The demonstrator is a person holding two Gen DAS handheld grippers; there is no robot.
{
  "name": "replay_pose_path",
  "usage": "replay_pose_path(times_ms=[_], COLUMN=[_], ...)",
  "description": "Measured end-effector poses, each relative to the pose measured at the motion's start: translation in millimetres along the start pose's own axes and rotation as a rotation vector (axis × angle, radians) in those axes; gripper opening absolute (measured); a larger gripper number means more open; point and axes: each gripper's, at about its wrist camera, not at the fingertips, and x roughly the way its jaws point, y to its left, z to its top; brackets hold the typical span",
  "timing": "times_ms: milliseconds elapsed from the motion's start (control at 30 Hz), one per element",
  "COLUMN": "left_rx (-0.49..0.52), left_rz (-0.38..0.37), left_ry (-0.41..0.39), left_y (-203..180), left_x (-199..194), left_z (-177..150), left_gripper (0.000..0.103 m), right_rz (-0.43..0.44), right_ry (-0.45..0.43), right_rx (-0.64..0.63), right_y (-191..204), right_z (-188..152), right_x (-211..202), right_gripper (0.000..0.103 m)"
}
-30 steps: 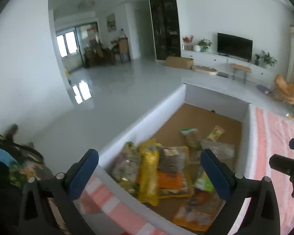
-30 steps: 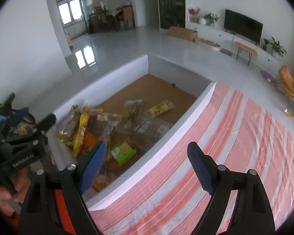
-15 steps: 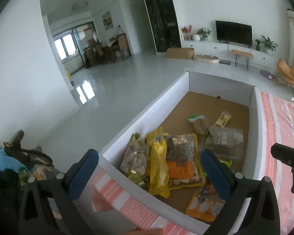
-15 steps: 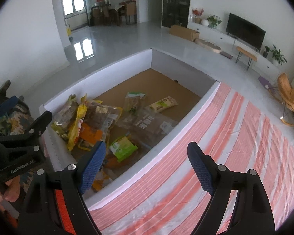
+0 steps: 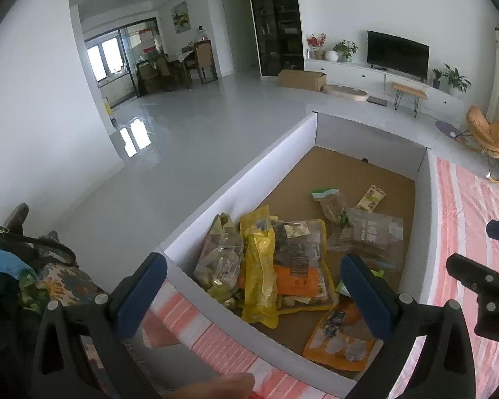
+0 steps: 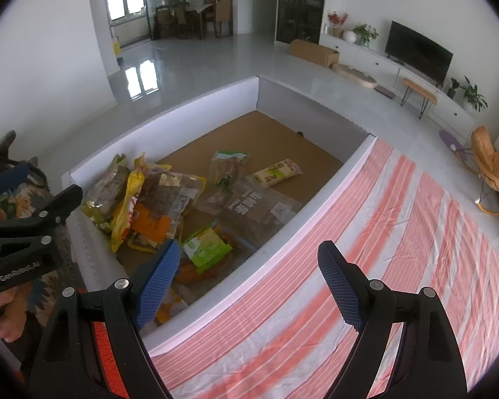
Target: Organize snacks
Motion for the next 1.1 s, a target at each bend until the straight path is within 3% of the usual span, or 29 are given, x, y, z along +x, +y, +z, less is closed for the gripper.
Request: replay_pose_path(times_ms=[433, 900, 1100], left_rx=[-0.009, 0.002, -0.041], left_rz=[-0.035, -0.004, -0.048], left_ry=[0.045, 0.037, 0.044], left_y=[7, 2, 7], left_x=[10, 14, 15], left_z=[7, 6, 4], left_gripper=[0.103, 0.103, 0.103], right_rz=[0.002, 0.004, 0.003], right_ry=[0.008, 0.025, 0.025], right_rx=[-0.009, -0.012, -0.007], right_y=[3, 5, 4], right_z=[0, -1, 0], right_x=[7, 16, 17], right_gripper=[0.087, 0.087, 0.087])
